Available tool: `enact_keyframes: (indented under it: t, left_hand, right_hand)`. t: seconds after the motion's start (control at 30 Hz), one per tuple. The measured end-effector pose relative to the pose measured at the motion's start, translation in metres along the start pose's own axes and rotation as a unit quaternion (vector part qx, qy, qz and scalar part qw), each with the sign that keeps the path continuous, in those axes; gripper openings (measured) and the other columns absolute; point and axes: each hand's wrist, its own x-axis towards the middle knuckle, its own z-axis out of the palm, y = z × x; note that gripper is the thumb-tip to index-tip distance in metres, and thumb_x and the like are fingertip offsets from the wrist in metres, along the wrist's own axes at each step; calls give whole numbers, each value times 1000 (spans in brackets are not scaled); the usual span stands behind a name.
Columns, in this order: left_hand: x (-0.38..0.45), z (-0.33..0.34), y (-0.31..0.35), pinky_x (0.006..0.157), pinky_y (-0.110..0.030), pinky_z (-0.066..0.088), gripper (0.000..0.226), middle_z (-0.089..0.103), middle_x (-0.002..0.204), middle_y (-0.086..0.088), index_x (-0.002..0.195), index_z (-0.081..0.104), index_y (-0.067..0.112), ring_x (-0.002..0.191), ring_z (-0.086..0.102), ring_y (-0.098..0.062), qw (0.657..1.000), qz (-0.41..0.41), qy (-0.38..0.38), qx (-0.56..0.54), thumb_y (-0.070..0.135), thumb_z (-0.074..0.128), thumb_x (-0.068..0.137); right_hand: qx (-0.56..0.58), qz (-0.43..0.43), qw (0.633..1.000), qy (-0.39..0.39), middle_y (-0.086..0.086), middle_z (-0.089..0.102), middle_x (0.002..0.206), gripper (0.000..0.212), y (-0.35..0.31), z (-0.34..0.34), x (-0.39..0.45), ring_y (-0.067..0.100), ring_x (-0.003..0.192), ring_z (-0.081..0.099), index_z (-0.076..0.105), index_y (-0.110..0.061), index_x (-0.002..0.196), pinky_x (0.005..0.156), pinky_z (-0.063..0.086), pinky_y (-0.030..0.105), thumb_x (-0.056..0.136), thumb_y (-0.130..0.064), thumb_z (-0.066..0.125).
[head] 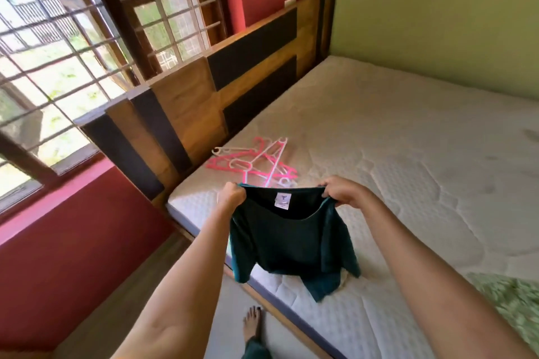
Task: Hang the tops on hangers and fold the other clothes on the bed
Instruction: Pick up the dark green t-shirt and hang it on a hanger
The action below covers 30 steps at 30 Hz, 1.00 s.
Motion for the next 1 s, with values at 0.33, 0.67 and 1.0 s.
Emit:
enact_keyframes:
  t: [0.33,0.67,1.0]
  left_hand:
    - [142,26,-59,86,-34,44,31,57,120,-24,118,53,-5,112,53,-35,989,-14,-144,-10,8,38,94]
    - [205,67,-100,80,-38,45,23,60,112,-27,101,59,-4,103,57,-38,976,-69,-179,-105,6,40,91]
    - [213,65,-118,75,-33,42,27,59,110,-19,105,55,4,98,55,-32,967,-76,-199,-138,0,35,87]
  right_hand:
    - [-278,176,944,26,6,68,94,48,-51,100,158,20,84,64,63,-9,99,73,40,26,96,-44,30]
    - [-108,93,990,5,13,61,96,17,-85,212,290,31,100,56,57,-8,96,79,44,35,91,-22,50]
    - [-25,203,974,99,17,61,117,28,-80,234,299,34,107,59,57,-1,114,81,48,34,88,-12,52]
